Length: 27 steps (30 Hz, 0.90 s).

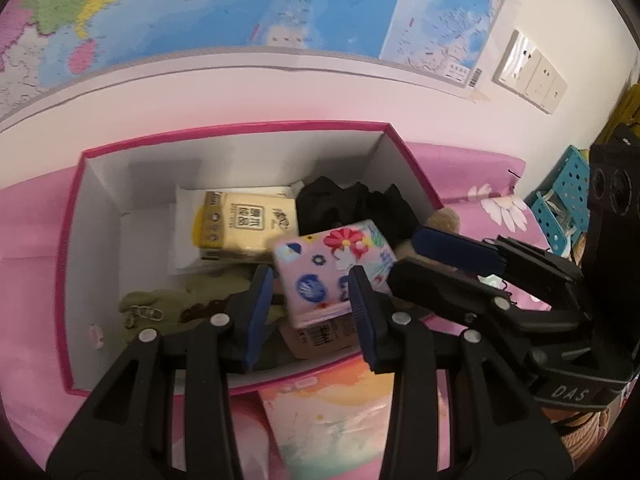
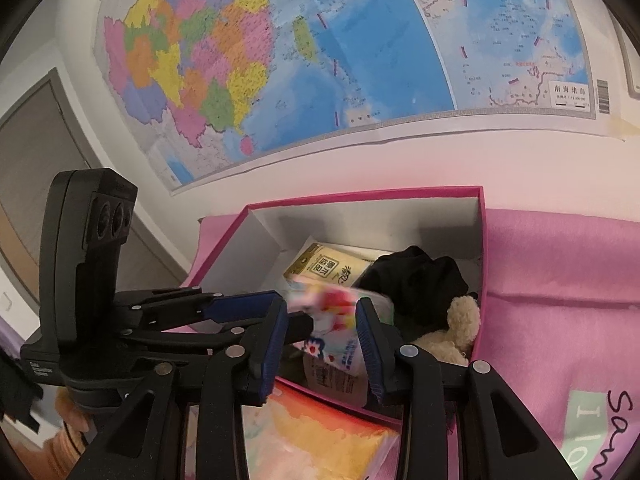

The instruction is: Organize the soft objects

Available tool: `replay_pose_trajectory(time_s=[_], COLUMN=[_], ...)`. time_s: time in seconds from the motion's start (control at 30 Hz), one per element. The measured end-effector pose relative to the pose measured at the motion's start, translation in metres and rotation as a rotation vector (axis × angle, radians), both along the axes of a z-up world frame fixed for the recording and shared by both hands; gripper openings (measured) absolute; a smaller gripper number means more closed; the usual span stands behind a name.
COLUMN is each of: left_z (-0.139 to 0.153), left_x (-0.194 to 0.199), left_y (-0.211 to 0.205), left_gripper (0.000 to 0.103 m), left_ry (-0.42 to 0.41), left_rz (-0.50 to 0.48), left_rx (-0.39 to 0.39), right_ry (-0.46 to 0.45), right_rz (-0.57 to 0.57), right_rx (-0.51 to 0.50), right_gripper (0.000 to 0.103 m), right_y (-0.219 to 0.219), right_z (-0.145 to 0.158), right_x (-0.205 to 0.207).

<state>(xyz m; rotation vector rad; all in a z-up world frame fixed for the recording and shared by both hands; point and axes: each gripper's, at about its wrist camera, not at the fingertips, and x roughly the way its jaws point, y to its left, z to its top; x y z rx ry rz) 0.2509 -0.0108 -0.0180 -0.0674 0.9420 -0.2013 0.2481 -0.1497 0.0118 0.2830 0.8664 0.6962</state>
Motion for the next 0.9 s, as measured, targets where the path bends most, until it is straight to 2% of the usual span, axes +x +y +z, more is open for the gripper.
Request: replay_pose_trajectory(time_s=[0.17, 0.23, 0.37, 0.5, 0.57, 0.63, 0.7, 0.9], left_z=[0.005, 0.009, 0.022, 0.033, 0.035, 0.033, 0.03, 0.012], left_x=[-0.014, -0.024, -0.053, -0.092, -0.111, -0.132, -0.145, -0.172], left_y=[0.002, 0.003, 0.01, 0.02, 0.023, 0.027, 0.03, 0.037], left_gripper=[0.048, 0.05, 0.076, 0.092, 0.103, 0.103, 0.103, 0.103], left_ry=[-0.04, -0.067, -0.159, -0.261, -0.294, -0.328, -0.323, -0.284], left_rz=[0.011, 0.015, 0.026, 0.05, 0.07, 0.096, 0.115, 0.191], left_rx=[0.015, 0.025, 0.018, 0.015, 0.019, 0.032, 0.04, 0.078], right_ry=[-0.018, -0.033, -0.074, -0.153, -0.203, -0.245, -0.27, -0.277], right_rz=[-0.004, -0.006, 0.0, 0.0, -0.002, -0.013, -0.035, -0.087], right_rx=[-0.015, -0.021, -0.031, -0.057, -0.093, -0.136, -0.176, -0.24], right_gripper=[0.045, 0.05, 0.061, 0.081, 0.084, 0.087, 0.101, 0.103], right_y=[0.001, 0.001, -0.002, -0.005, -0.006, -0.005, -0.005, -0.003], right_z=[0.003, 0.007, 0.015, 0.028, 0.034, 0.037, 0.036, 0.02], right_x=[-0.007, -0.013, -0.03, -0.058, -0.077, -0.094, -0.109, -0.144])
